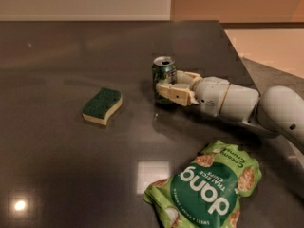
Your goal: Place green can upright
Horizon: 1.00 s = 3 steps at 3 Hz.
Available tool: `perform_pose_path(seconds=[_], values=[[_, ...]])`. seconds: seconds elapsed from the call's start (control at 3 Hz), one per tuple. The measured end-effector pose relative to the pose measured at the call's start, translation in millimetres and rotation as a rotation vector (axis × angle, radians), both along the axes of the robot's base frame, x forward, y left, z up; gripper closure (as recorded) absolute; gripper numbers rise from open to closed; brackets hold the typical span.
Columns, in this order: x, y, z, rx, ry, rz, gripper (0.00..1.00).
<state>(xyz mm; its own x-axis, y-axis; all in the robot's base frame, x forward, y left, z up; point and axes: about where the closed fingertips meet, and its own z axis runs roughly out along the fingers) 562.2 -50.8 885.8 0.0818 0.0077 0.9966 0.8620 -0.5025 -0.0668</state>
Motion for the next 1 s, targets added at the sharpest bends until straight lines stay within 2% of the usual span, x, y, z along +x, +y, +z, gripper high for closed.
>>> perform_pose_path(seconds=[1.0], values=[[-1.0,6.4,1.5,0.026,0.047,0.009,0.14]])
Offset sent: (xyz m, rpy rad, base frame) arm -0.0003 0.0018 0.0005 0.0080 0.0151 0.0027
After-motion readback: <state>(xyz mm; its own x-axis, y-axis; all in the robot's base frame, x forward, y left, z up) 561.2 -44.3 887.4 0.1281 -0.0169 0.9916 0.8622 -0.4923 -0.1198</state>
